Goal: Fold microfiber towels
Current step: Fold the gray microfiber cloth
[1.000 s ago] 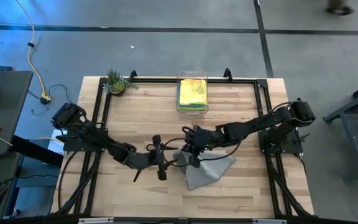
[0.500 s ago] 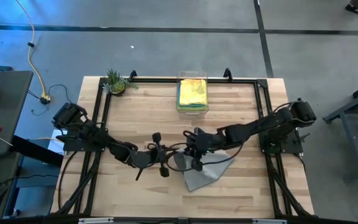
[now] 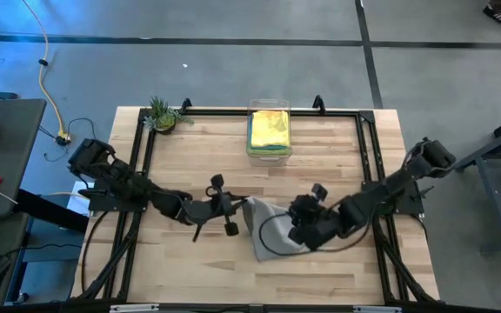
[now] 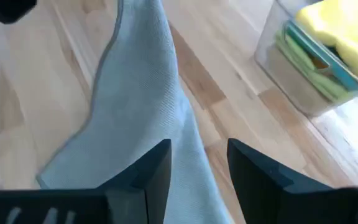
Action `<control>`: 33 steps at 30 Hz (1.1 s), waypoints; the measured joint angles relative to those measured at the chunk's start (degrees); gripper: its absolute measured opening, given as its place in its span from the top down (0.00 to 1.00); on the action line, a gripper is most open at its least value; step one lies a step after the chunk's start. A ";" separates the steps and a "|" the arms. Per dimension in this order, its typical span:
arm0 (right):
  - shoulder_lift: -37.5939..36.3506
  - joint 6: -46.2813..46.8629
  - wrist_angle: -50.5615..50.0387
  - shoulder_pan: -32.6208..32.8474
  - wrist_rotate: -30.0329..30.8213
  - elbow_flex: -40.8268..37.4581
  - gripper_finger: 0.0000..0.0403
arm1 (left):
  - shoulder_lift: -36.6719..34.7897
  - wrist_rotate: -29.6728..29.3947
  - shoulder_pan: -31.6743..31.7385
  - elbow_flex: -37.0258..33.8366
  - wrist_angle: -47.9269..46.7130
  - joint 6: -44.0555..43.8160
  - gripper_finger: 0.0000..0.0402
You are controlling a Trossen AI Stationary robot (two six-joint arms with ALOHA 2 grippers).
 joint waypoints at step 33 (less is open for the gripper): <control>30.37 -29.41 38.70 -0.42 -22.93 1.76 0.67 | -4.02 4.52 1.87 -0.08 -15.95 -9.84 1.00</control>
